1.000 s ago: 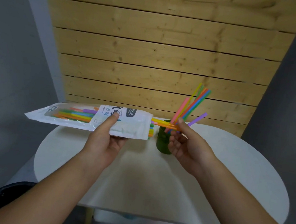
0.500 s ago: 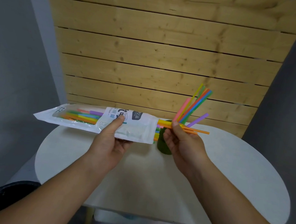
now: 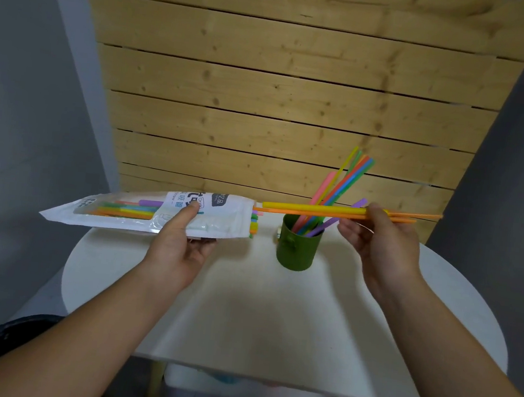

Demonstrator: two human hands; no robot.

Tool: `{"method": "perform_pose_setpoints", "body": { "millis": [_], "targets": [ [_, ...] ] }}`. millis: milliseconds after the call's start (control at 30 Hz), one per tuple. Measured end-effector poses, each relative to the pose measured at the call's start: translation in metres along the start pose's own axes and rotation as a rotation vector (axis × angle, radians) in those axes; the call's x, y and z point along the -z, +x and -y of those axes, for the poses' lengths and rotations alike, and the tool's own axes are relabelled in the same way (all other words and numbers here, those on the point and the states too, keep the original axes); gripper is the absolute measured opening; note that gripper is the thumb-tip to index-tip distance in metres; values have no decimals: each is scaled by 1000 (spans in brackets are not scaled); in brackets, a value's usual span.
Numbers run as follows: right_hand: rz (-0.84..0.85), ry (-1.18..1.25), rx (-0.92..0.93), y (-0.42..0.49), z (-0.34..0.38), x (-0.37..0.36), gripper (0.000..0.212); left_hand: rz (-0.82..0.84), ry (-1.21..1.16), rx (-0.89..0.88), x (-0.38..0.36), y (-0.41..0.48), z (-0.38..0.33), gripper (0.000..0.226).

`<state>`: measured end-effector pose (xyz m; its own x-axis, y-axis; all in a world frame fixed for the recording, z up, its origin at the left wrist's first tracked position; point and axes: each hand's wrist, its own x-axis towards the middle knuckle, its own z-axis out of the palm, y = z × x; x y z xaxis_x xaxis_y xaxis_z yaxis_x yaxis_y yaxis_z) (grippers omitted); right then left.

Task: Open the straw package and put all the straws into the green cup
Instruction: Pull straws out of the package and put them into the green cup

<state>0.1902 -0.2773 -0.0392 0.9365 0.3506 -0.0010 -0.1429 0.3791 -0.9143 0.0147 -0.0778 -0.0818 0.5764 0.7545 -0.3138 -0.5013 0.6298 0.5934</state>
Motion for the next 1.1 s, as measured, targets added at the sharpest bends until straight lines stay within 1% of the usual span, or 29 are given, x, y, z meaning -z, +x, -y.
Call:
{"method": "perform_pose_setpoints", "body": {
  "millis": [300,367,467,700,800,900,933,1000,1033,1100],
  "targets": [
    [-243,-188,197,16,10,29,17,9,43,9,-3,-1,9,31],
    [-265,-240,240,18,11,30,15,19,41,23,-4,-3,13,33],
    [-242,-316,269,18,11,29,20,31,65,36,-6,-4,18,35],
    [-62,-541,223,21,1,6,16,46,125,35,-7,-6,25,42],
    [-15,-608,185,24,-6,-2,15,43,140,38,-5,-5,25,43],
    [9,-503,81,29,-12,-4,14,50,142,40,-5,-5,24,42],
    [0,-450,37,30,-13,-4,19,54,142,40,-4,-4,23,41],
    [-44,-354,-32,30,-16,-2,37,62,141,39,-4,-4,22,41],
    [-68,-319,-51,30,-18,-1,41,65,142,39,-5,-4,22,41],
    [-118,-294,-86,28,-21,2,41,71,142,34,-5,-4,22,41]
  ]
}}
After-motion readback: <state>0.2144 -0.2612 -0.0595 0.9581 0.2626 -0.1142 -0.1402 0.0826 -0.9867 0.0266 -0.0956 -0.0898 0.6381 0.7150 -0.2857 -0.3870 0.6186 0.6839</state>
